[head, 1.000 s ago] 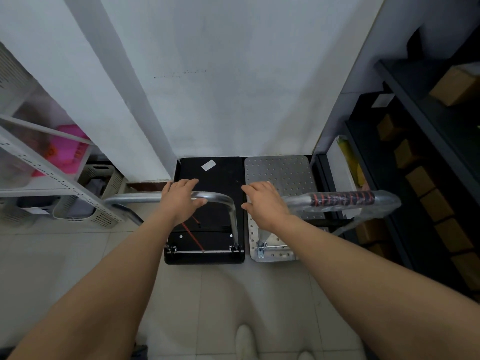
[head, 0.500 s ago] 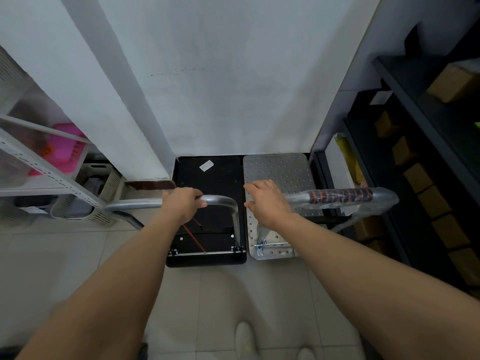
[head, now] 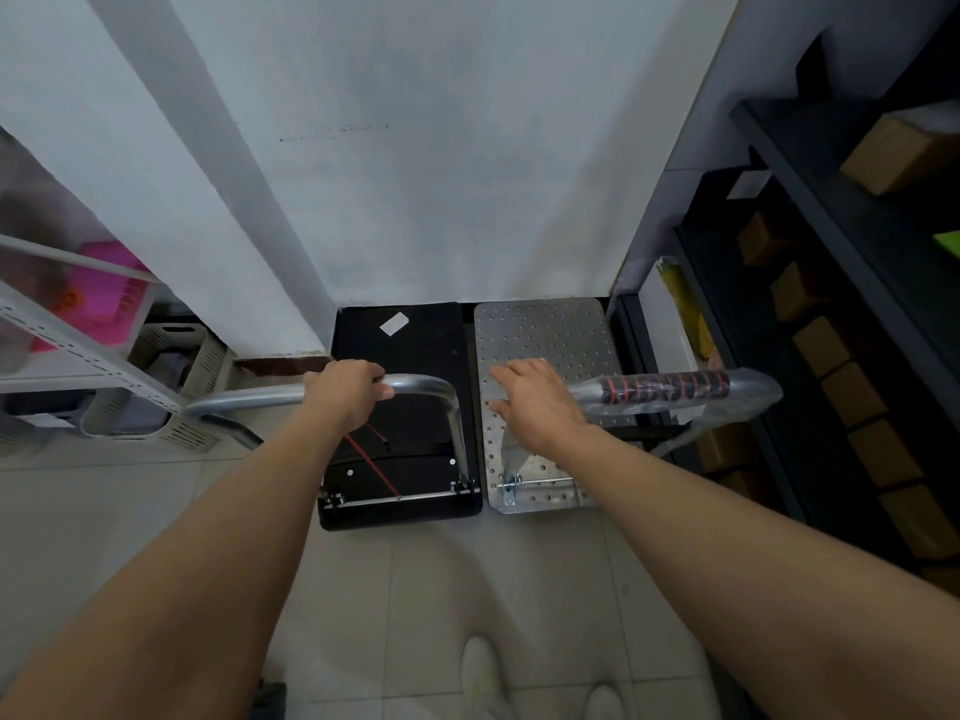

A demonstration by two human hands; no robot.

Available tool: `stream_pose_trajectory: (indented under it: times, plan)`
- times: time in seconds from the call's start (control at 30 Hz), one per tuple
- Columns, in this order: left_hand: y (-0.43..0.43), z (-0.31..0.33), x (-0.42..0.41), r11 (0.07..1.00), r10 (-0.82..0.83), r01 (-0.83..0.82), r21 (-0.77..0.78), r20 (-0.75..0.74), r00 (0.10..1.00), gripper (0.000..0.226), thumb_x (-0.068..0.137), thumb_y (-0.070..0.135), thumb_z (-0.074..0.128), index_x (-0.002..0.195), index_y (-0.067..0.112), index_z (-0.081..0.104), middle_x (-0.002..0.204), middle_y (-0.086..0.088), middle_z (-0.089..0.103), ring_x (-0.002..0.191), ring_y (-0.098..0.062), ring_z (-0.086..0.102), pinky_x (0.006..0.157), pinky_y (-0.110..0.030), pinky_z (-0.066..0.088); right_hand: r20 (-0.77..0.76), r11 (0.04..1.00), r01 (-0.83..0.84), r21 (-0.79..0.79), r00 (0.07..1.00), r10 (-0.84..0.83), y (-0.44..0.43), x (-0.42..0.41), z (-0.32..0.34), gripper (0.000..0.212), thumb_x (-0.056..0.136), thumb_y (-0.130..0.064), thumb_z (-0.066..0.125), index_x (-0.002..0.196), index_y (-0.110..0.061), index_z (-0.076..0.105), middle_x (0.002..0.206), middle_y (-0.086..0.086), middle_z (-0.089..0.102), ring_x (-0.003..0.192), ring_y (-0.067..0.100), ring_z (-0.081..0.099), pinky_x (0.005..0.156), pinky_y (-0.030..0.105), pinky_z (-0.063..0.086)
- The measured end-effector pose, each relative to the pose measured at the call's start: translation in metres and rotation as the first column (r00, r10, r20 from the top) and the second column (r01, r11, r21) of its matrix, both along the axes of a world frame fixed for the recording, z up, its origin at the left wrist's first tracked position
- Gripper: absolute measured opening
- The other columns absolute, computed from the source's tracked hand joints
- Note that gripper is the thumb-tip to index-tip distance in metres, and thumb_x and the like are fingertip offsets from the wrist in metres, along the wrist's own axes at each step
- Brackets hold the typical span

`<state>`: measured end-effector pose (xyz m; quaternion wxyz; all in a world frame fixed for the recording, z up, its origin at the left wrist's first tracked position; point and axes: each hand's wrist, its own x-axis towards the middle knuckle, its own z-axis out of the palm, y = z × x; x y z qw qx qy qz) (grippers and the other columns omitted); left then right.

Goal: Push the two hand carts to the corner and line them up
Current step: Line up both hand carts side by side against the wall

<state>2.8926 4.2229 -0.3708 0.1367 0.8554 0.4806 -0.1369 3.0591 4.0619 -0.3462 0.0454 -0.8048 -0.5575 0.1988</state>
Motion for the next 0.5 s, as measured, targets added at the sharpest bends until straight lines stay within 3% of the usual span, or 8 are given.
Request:
stream_pose_trajectory:
  times: [0.27, 0.5]
  plan:
    - [0.006, -0.004, -0.013, 0.999, -0.014, 0.014, 0.034, 0.003, 1.0, 0.027, 0.097, 0.041, 0.046, 0.108, 0.022, 0.061, 0.098, -0.002, 0.061, 0.097, -0.024, 0.054, 0.084, -0.038, 0.037, 0.004, 0.999, -0.046, -0.001, 0.999, 0.046, 0.012, -0.006, 0.0, 0.045, 0.099, -0.026, 0.047, 0.142, -0.013, 0.038, 0.143, 0.008, 0.043, 0.135, 0.026, 0.032, 0.116, 0.036, 0.017]
    - [0.005, -0.004, -0.016, 1.0, 0.006, -0.006, 0.005, -0.005, 1.0, 0.036, 0.097, 0.041, 0.045, 0.123, 0.019, 0.057, 0.121, -0.008, 0.058, 0.116, -0.029, 0.05, 0.108, -0.046, 0.028, 0.016, 0.998, -0.057, 0.008, 0.998, 0.057, 0.015, -0.008, 0.002, 0.044, 0.099, -0.027, 0.047, 0.14, -0.013, 0.041, 0.14, 0.007, 0.046, 0.133, 0.025, 0.034, 0.112, 0.034, 0.021]
